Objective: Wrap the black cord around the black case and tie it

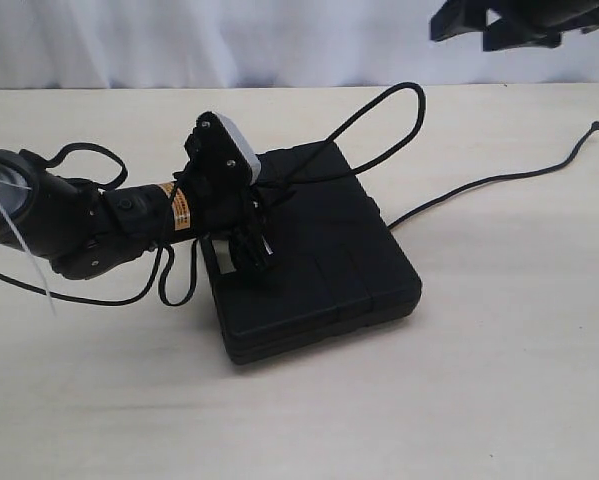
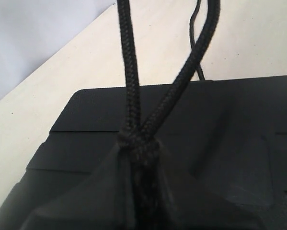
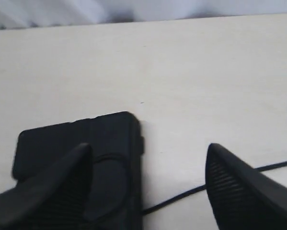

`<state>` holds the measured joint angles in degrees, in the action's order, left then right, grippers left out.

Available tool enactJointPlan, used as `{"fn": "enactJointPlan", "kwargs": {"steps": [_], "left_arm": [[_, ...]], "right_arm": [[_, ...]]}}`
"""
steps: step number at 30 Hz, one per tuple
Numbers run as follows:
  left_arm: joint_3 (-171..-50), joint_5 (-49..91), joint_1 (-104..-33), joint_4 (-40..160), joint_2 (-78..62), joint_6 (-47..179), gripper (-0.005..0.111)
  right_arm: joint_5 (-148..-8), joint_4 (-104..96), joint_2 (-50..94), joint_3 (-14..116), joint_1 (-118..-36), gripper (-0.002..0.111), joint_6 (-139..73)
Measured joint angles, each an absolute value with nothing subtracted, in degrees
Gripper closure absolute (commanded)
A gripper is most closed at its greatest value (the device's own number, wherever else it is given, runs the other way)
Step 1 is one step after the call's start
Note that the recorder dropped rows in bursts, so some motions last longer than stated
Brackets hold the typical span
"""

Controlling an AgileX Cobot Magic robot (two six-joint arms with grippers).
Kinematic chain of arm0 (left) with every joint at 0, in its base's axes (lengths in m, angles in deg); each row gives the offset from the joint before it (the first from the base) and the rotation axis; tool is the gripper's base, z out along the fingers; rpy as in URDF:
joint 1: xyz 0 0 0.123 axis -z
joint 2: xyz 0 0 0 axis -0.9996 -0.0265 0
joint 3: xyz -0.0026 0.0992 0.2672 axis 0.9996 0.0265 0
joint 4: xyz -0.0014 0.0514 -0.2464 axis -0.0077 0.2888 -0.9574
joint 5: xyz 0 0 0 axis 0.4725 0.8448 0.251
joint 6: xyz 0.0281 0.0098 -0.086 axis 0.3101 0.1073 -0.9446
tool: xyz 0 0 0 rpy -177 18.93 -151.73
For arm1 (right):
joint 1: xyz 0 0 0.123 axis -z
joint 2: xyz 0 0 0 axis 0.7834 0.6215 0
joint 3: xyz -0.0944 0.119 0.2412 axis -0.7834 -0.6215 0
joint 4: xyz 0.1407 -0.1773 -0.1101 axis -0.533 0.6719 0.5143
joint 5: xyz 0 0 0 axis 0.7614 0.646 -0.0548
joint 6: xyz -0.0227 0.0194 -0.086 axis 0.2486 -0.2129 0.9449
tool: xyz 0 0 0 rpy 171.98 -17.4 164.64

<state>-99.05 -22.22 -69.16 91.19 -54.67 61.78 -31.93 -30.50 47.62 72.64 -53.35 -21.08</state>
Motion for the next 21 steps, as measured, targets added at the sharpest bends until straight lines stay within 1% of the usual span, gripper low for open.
{"fn": "enactJointPlan", "kwargs": {"steps": [2,5,10,12,14,16,21], "left_arm": [[-99.05,-22.22,-69.16,91.19,-54.67,61.78,0.107],[-99.05,-22.22,-69.16,91.19,-54.67,61.78,0.107],[-99.05,-22.46,-69.16,91.19,-54.67,61.78,0.107],[-99.05,-22.68,-69.16,91.19,-54.67,61.78,0.107],[-99.05,-22.90,-69.16,91.55,-54.67,61.78,0.107],[-99.05,-22.99,-69.16,92.93,-54.67,61.89,0.107],[-99.05,-23.55,-69.16,100.32,-54.67,63.67,0.107]], "right_arm": [[-31.53,-27.39,47.52,73.01,-50.11,0.045,-23.52],[-30.73,-17.29,48.33,73.01,-46.53,0.045,-29.52],[-29.47,-3.19,53.22,73.01,-42.63,0.045,-39.04],[-29.89,-1.10,56.29,73.01,-41.95,0.046,-40.64],[-31.33,1.20,61.13,73.53,-41.86,0.053,-42.26],[-31.17,2.06,65.01,75.41,-41.86,0.056,-43.78],[-27.60,3.13,75.29,85.59,-41.72,0.057,-46.86]]}}
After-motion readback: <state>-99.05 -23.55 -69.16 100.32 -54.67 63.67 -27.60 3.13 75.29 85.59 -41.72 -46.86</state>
